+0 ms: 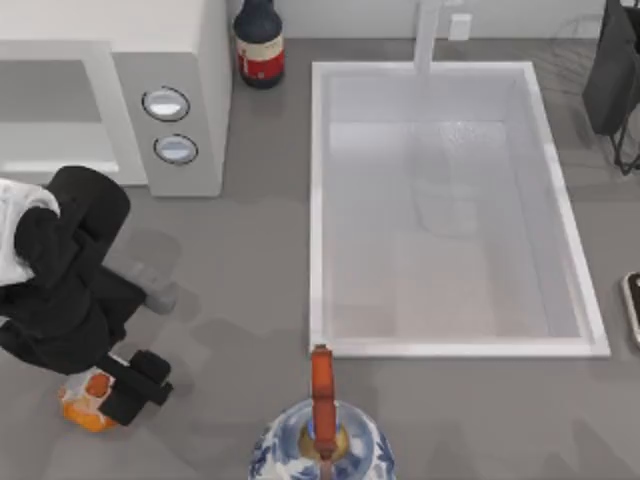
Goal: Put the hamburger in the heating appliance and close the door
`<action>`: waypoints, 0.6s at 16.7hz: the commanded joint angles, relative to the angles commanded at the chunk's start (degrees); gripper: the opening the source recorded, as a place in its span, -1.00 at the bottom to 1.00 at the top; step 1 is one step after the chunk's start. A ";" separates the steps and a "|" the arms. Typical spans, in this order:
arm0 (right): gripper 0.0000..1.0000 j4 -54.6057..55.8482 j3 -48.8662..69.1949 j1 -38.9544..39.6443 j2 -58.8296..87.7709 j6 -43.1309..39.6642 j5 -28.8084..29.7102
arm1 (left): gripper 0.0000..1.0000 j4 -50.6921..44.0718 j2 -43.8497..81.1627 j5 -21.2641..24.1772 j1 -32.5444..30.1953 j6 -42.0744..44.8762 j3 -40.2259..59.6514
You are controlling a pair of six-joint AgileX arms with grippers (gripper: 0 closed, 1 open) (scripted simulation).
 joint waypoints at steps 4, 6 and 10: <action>1.00 0.00 0.00 0.00 0.00 0.00 0.00 | -1.00 -8.49 -3.03 0.01 -0.09 -0.11 5.69; 1.00 0.00 0.00 0.00 0.00 0.00 0.00 | -1.00 -14.30 -4.76 -0.02 -0.13 -0.15 8.22; 1.00 0.00 0.00 0.00 0.00 0.00 0.00 | -1.00 -23.08 -8.82 -0.02 -0.17 -0.32 13.86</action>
